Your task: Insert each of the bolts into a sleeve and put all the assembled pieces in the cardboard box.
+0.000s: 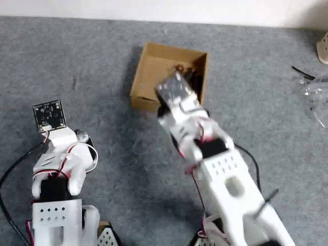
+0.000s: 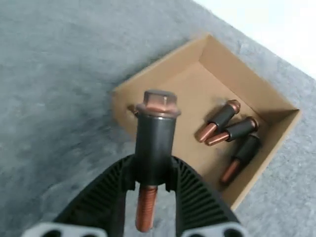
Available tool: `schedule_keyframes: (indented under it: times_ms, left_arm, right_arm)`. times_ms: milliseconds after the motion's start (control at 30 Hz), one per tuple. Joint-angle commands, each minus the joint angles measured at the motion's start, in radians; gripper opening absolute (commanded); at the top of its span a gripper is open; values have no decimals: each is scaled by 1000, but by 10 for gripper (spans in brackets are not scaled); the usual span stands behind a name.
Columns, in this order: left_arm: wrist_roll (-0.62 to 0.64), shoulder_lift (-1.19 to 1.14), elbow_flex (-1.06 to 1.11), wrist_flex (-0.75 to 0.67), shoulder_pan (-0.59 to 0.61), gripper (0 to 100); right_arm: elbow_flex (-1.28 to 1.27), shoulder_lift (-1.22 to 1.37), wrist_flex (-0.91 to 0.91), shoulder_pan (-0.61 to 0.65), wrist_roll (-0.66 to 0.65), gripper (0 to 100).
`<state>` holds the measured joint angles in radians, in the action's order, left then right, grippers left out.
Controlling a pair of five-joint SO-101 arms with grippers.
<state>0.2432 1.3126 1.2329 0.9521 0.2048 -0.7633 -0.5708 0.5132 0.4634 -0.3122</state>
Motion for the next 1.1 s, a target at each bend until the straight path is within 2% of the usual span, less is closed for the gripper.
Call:
schedule_keyframes:
  times_ms: [0, 100, 267, 500, 1067]
  left_arm:
    - [17, 5, -53, -23, 8, 8]
    - [14, 5, -53, -25, 8, 10]
    - [14, 4, -53, -25, 8, 11]
    - [14, 1, -53, -26, 8, 11]
    - [12, -2, -51, -26, 5, 11]
  right_arm:
    - [240, 150, -8, -54, -12, 5]
    - [380, 291, -4, -96, -15, 5]
    - [591, 513, -8, -150, -112, 5]
    - [800, 765, -4, -171, -121, 5]
    - [955, 1098, -4, -145, -123, 6]
